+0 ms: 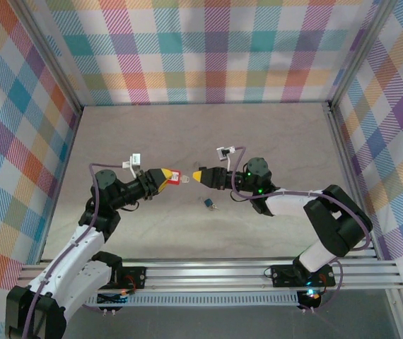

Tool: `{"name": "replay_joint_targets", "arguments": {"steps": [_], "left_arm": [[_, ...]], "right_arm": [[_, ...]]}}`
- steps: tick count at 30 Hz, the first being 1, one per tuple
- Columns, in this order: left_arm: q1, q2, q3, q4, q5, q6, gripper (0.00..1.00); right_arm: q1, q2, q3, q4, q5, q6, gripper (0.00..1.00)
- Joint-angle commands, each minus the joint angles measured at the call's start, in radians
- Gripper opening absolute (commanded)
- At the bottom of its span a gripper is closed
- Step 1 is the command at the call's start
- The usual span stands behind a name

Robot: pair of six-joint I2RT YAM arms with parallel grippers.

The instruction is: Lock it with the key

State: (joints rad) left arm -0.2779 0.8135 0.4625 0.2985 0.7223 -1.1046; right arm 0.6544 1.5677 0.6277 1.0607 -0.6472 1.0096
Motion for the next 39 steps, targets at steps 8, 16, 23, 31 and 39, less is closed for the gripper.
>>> {"name": "replay_joint_targets", "arguments": {"steps": [8, 16, 23, 31, 39], "left_arm": [[0.008, 0.051, 0.019, 0.03, 0.031, 0.043, 0.0], [0.008, 0.051, 0.002, 0.055, 0.026, 0.037, 0.0], [0.008, 0.04, -0.026, 0.097, 0.028, 0.015, 0.0], [0.009, 0.031, -0.041, 0.102, 0.024, 0.016, 0.0], [0.009, 0.029, -0.045, 0.111, 0.014, 0.009, 0.0]], "right_arm": [[0.069, 0.05, 0.015, 0.099, 0.005, 0.092, 0.61], [0.096, 0.088, 0.041, 0.145, 0.008, 0.135, 0.51], [0.096, 0.14, 0.061, 0.248, 0.006, 0.21, 0.42], [0.096, 0.132, 0.058, 0.268, 0.011, 0.221, 0.32], [0.108, 0.141, 0.056, 0.298, 0.011, 0.256, 0.29]]}}
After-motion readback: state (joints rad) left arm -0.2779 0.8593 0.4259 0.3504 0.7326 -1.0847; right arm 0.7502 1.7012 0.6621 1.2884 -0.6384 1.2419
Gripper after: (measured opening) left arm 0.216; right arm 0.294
